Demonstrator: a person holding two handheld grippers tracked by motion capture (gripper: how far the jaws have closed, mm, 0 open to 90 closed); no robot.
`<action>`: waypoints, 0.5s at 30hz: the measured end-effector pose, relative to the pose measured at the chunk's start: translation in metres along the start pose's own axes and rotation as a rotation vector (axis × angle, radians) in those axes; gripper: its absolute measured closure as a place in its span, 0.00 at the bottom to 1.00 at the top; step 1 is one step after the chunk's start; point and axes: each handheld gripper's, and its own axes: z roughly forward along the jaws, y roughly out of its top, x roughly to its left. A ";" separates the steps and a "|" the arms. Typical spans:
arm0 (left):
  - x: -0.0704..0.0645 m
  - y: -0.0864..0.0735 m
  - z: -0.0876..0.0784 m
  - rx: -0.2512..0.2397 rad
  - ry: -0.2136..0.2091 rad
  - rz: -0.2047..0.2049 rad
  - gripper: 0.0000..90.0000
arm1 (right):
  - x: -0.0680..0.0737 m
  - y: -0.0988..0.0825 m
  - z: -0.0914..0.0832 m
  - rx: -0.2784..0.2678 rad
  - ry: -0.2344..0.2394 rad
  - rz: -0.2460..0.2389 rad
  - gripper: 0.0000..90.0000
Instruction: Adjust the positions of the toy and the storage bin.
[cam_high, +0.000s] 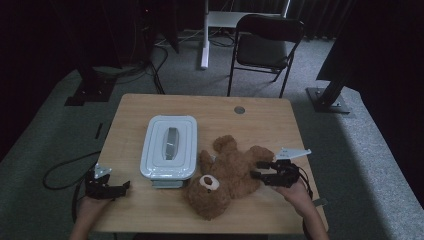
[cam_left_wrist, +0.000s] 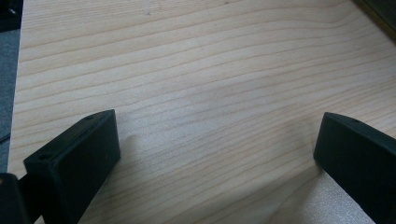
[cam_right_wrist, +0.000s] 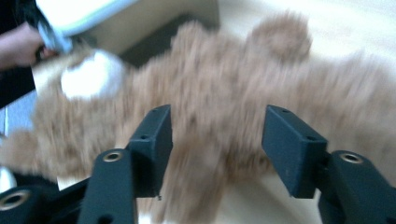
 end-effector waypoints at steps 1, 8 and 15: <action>0.000 0.000 0.000 0.000 0.000 0.000 0.01 | 0.000 0.007 0.000 -0.013 0.004 0.001 0.44; 0.000 0.000 0.000 0.000 0.000 0.000 0.01 | 0.004 0.038 0.035 0.020 0.019 -0.026 0.20; 0.000 0.000 0.000 0.000 0.000 0.001 0.01 | -0.010 0.040 0.081 0.101 0.016 0.032 0.13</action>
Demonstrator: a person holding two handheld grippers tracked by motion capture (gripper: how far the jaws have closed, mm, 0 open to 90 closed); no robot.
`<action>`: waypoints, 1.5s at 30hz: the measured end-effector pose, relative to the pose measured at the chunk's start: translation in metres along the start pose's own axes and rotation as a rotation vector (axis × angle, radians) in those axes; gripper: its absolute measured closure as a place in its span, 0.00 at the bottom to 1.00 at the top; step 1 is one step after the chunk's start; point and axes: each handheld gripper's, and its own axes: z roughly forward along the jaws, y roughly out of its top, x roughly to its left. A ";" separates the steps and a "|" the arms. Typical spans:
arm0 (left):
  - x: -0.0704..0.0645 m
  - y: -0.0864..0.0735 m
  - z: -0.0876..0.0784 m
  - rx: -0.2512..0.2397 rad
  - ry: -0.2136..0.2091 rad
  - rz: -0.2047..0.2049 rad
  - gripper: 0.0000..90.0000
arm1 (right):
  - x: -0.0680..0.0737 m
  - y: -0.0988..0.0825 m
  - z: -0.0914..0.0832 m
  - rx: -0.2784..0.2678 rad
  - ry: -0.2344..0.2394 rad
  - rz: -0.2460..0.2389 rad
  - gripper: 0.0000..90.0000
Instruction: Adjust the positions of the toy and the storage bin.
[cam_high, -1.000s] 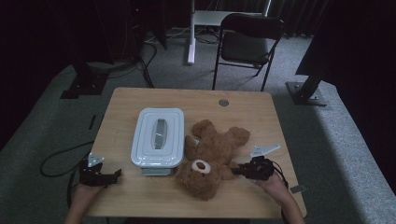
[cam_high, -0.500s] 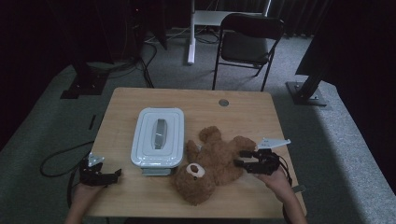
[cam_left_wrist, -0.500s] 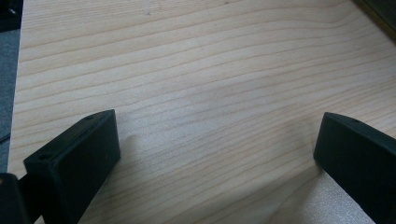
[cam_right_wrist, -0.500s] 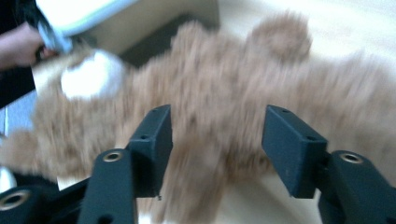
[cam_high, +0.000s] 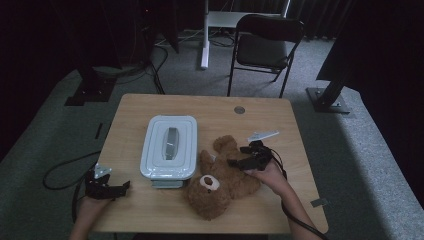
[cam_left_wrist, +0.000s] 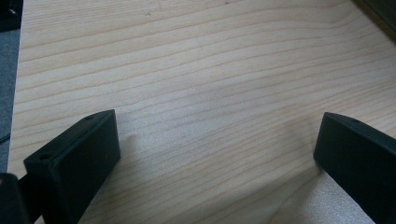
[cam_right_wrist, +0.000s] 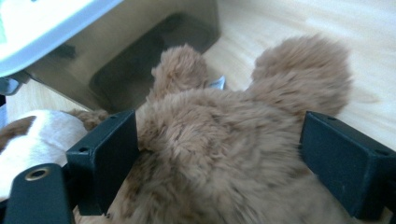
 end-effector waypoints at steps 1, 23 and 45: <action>0.000 0.000 0.000 0.000 0.000 0.000 0.01 | 0.000 0.000 0.000 0.000 0.000 0.000 0.13; 0.000 0.000 0.000 0.000 0.000 -0.001 0.01 | -0.004 -0.023 -0.022 -0.021 -0.127 0.041 0.77; 0.001 0.001 0.000 0.000 -0.004 0.004 0.01 | -0.065 -0.021 -0.049 -0.270 -0.392 0.430 0.42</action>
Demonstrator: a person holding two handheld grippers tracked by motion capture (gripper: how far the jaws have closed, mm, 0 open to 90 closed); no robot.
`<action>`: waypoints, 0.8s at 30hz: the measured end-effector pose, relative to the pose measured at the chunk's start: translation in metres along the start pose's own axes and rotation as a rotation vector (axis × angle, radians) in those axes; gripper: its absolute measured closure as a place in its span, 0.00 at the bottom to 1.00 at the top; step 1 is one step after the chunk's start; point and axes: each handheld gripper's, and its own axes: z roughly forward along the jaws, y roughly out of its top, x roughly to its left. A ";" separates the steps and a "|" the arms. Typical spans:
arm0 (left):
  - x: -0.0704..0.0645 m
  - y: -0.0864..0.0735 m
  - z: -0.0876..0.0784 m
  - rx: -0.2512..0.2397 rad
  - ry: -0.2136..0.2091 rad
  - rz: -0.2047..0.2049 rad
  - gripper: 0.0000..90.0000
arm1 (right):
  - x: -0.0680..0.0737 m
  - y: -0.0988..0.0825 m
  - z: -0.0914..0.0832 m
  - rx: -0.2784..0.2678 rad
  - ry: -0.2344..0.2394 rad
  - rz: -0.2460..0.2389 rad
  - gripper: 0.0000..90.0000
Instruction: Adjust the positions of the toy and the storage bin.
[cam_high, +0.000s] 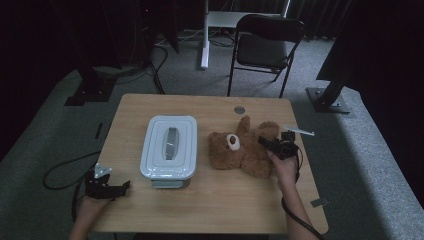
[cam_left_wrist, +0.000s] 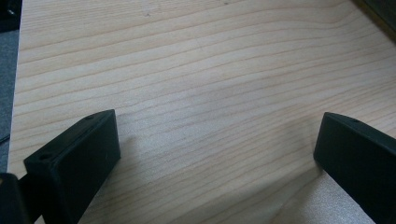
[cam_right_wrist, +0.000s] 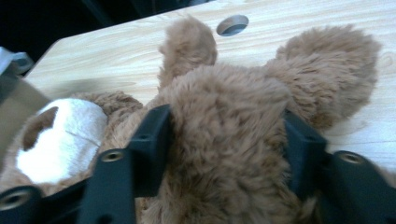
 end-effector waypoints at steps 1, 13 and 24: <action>0.000 0.000 0.000 0.000 0.000 0.000 0.01 | 0.000 0.001 -0.004 -0.004 -0.005 -0.018 0.42; 0.000 0.000 0.000 0.000 0.000 0.000 0.01 | -0.046 0.011 -0.058 -0.048 -0.068 -0.059 0.20; 0.000 0.000 0.000 0.000 0.000 0.000 0.01 | -0.054 -0.041 -0.049 0.066 -0.091 -0.076 0.73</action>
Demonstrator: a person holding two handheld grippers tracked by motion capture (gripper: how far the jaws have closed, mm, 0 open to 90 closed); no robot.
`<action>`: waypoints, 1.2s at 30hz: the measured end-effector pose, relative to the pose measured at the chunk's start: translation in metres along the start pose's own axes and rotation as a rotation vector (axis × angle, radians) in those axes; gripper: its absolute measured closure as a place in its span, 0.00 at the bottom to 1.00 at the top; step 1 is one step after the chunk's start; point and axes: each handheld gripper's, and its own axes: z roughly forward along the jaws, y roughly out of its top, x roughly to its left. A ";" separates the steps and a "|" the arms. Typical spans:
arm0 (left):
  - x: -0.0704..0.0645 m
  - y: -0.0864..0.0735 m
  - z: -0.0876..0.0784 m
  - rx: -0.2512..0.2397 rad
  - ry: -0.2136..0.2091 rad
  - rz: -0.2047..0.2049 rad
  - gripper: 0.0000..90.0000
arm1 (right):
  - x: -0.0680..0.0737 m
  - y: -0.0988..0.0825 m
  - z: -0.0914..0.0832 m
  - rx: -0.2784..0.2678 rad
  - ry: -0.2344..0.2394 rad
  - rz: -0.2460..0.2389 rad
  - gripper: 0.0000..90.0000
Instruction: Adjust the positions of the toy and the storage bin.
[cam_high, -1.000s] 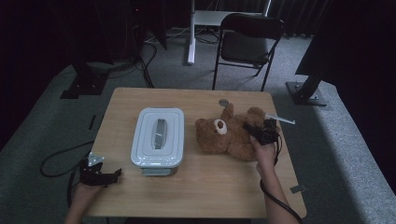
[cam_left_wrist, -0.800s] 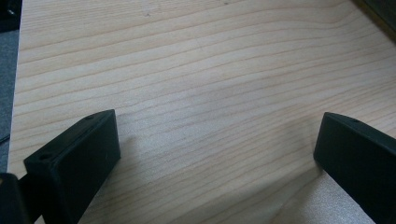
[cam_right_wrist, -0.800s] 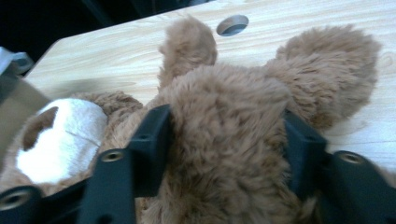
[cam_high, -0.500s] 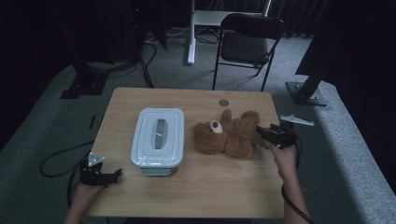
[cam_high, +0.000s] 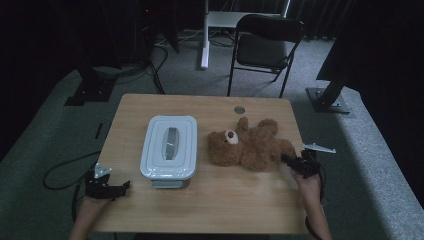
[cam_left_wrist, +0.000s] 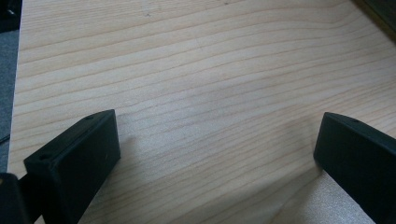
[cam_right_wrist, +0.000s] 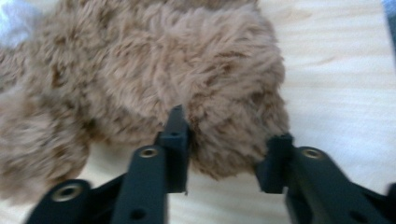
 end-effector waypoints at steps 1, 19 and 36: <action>0.000 0.000 0.000 0.000 0.000 0.000 0.01 | 0.002 -0.003 -0.002 0.004 0.001 -0.001 0.75; 0.000 0.000 0.000 0.000 0.003 -0.001 0.01 | 0.084 -0.075 -0.048 0.054 0.165 -0.107 0.76; 0.000 0.000 0.000 0.000 0.003 -0.001 0.01 | 0.124 -0.067 -0.058 0.048 0.382 -0.226 0.49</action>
